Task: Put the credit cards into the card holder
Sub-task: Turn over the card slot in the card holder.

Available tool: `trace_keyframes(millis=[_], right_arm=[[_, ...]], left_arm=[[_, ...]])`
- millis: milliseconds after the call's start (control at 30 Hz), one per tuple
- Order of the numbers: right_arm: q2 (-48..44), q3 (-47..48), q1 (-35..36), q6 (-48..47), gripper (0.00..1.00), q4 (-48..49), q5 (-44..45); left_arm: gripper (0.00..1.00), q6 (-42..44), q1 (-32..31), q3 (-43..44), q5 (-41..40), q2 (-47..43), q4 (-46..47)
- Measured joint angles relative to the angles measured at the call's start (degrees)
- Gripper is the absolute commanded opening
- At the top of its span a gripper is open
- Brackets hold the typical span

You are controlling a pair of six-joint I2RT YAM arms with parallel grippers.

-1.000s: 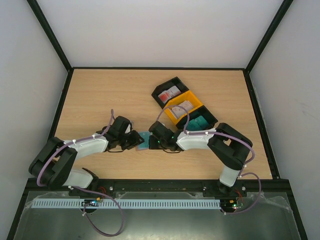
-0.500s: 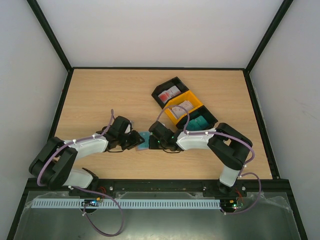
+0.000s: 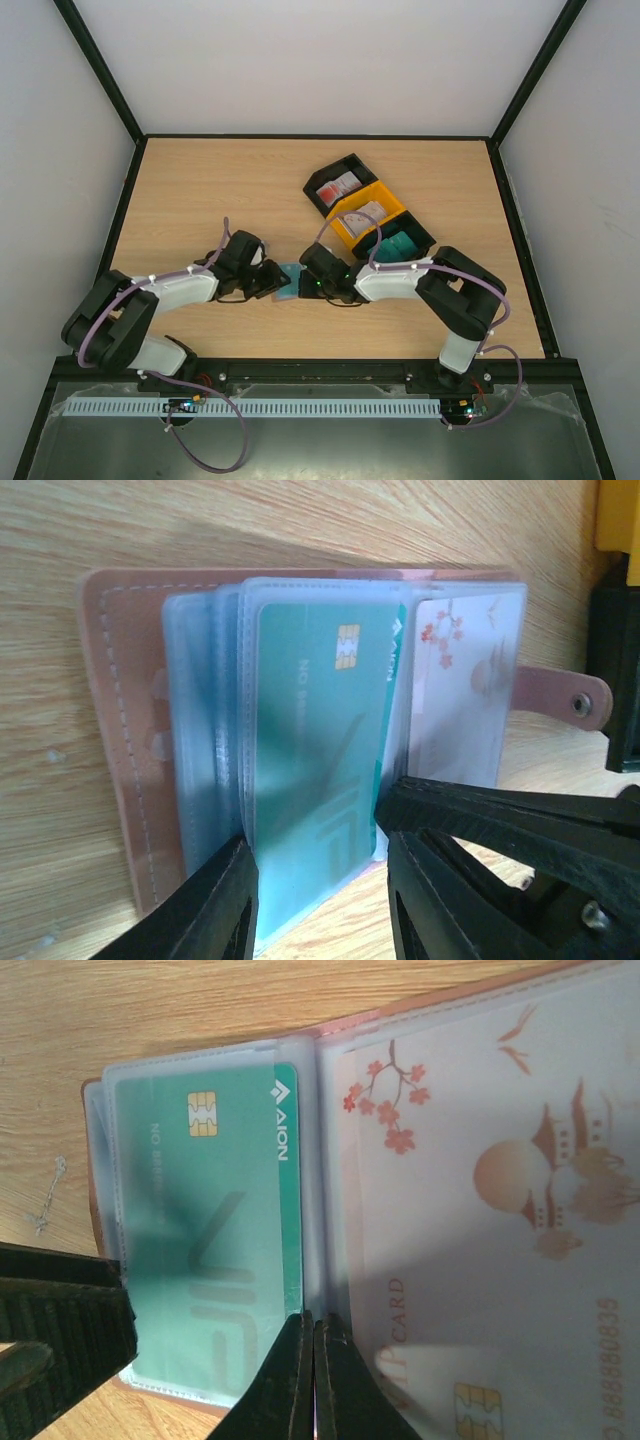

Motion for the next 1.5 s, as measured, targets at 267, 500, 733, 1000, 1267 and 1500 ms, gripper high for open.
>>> trace_keyframes(millis=[267,500,733,1000,1267,1500], right_arm=[[-1.53,-2.82,-0.42,2.03,0.02,2.75,0.61],[-2.56,-4.72,-0.31,3.50,0.02,4.74,0.70],[-4.61,-6.62,-0.15,4.74,0.08,5.14,1.77],[-13.42,-8.09,-0.13,6.05,0.16,3.37,7.87],[-22.23,-10.36,-0.13,9.57,0.22,-1.97,17.94],[-31.91,-13.57,-1.14,11.76,0.33,-7.96,25.31]], left_arm=[[0.36,-1.11,0.00,-0.04,3.28,-1.64,3.76],[0.37,-2.23,-0.96,-0.59,8.63,-1.62,9.07],[0.37,-2.29,-1.33,-0.79,10.32,0.07,10.78],[0.37,-2.23,-1.84,-0.68,10.38,2.32,11.26],[0.43,-1.95,-3.63,3.13,10.82,5.73,11.28],[0.50,-0.55,-6.29,9.68,11.19,9.94,11.52]])
